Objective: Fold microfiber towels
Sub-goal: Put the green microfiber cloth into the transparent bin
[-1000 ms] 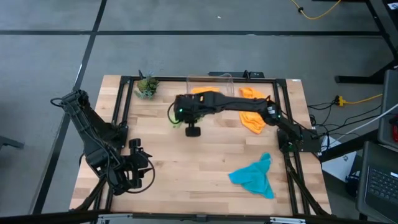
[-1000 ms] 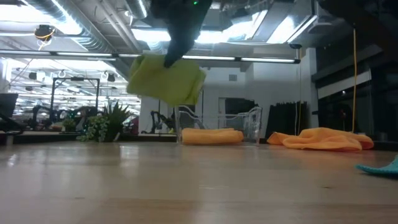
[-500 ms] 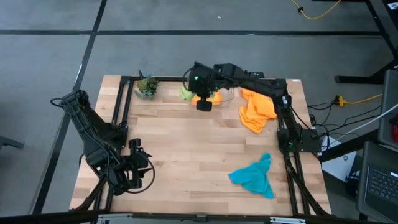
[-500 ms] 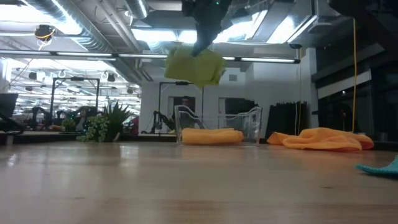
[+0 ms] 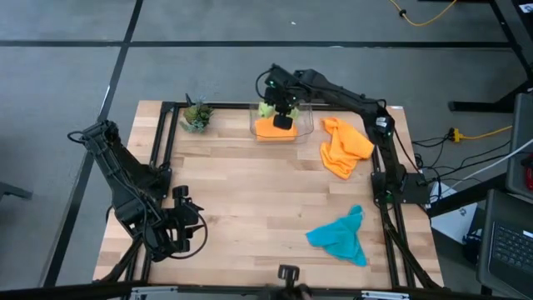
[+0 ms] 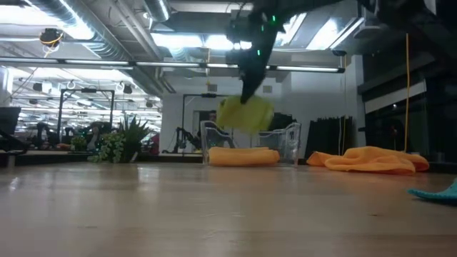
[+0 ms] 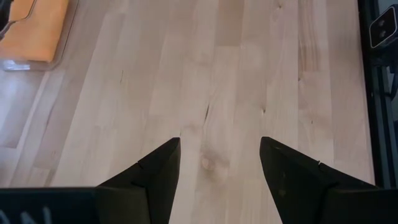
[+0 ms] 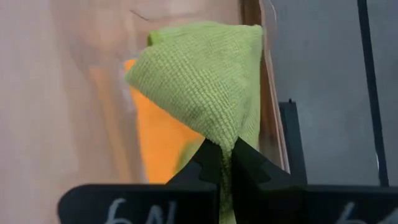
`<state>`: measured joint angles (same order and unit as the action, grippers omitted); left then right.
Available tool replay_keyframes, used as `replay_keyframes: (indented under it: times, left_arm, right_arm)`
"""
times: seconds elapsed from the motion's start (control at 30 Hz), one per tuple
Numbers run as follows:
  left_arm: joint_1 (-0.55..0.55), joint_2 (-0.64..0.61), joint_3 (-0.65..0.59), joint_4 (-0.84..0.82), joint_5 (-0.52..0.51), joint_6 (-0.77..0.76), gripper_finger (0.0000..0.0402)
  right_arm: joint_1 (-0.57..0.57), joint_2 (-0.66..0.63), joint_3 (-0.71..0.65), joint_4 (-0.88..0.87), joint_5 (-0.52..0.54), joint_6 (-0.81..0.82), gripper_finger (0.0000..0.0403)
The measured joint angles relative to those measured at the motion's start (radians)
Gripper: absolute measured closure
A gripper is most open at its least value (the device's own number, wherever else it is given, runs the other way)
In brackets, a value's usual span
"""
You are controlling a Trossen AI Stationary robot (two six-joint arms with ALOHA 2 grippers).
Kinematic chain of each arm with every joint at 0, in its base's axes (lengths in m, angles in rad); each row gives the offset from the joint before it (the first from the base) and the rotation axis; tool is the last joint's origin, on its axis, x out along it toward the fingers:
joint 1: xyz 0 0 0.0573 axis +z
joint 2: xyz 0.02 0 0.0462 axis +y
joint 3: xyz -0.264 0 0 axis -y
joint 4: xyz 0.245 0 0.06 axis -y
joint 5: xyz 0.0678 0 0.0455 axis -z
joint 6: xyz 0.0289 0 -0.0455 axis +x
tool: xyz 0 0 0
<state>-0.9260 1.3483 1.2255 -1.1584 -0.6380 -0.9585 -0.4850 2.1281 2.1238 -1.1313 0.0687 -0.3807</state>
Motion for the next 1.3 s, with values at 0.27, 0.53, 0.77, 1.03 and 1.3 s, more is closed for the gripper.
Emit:
replay_keyframes:
  times: [0.27, 0.53, 0.77, 1.03, 1.3]
  left_arm:
    - [0.001, 0.000, 0.000, 0.000, 0.000, 0.000, 0.0188]
    - [0.001, 0.000, 0.000, 0.000, 0.000, -0.001, 0.0188]
    - [0.001, 0.000, 0.000, 0.000, 0.000, 0.000, 0.0188]
    - [0.001, 0.000, 0.000, 0.000, 0.000, -0.009, 0.0188]
    - [0.001, 0.000, 0.000, 0.001, 0.000, -0.008, 0.0188]
  right_arm:
    - [-0.055, 0.000, -0.173, 0.220, -0.020, -0.065, 0.0391]
    - [-0.075, 0.000, -0.214, 0.281, 0.043, -0.148, 0.0391]
    - [-0.077, 0.001, -0.172, 0.274, 0.144, -0.206, 0.0391]
    - [-0.073, 0.001, -0.181, 0.269, 0.088, -0.173, 0.0391]
    - [-0.053, 0.001, -0.241, 0.292, 0.114, -0.102, 0.0366]
